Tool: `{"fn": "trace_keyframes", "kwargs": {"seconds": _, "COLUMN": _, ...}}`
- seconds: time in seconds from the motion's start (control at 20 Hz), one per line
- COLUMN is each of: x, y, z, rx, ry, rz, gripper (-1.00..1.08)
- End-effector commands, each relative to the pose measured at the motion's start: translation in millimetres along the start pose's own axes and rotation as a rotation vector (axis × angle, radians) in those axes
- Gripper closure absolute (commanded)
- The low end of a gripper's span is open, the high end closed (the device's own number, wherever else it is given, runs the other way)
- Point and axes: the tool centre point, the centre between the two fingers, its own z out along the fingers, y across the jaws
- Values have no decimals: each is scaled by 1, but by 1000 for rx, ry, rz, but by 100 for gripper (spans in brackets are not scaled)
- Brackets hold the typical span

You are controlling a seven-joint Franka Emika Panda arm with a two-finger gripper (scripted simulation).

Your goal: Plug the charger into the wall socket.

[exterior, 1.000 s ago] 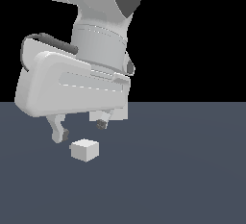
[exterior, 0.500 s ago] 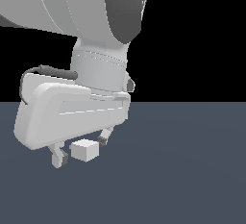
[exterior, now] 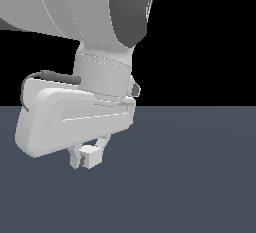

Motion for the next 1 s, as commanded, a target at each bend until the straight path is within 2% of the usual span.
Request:
{"fn": "trace_keyframes", "kwargs": {"seconds": 0.0, "x": 0, "y": 0, "z": 0, "rx": 0, "ry": 0, "rz": 0, "gripper": 108}}
{"fn": "trace_keyframes", "kwargs": {"seconds": 0.45, "x": 1, "y": 4, "z": -7, "rx": -14, "ry": 1, "rz": 57, "gripper": 108}}
{"fn": "trace_keyframes", "kwargs": {"seconds": 0.95, "x": 3, "y": 20, "z": -32, "rx": -68, "ry": 5, "rz": 276, "gripper": 108}}
